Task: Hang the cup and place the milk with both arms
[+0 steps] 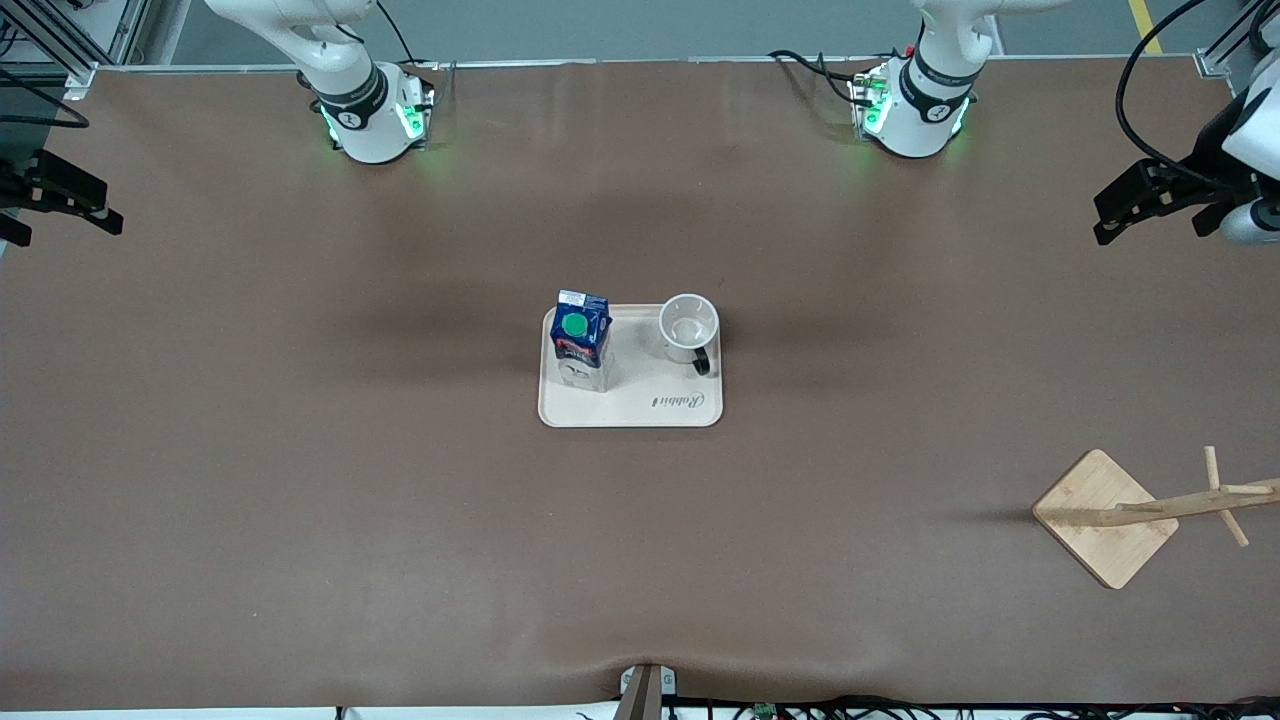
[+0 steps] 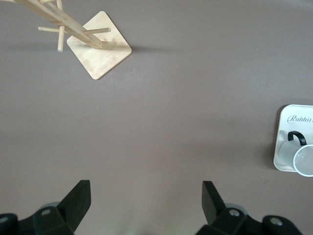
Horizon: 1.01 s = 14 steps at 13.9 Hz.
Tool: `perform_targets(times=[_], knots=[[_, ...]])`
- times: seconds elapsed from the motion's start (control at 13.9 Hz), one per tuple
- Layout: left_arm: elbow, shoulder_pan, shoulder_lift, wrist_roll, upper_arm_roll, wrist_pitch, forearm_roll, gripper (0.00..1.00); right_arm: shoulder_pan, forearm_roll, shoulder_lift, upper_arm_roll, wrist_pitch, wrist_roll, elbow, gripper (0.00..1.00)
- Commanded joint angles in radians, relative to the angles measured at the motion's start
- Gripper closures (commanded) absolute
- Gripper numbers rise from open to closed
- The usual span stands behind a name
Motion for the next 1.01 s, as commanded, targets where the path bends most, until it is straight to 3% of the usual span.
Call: perform_targets(times=[0.0,0.58,0.94], knots=[[0.012,0.006,-0.004,0.016,0.001,-0.015,-0.012,0.0,-0.01,0.019,0.0,0.006,-0.015,-0.01,0.015,0.0],[0.01,0.003,0.009,-0.007,-0.002,-0.015,-0.013,0.0,-0.007,0.019,0.002,0.008,-0.013,-0.01,0.015,0.0],[-0.04,-0.013,0.033,-0.102,-0.039,0.06,-0.013,0.0,-0.021,0.019,0.002,0.003,-0.013,-0.01,0.015,0.0]])
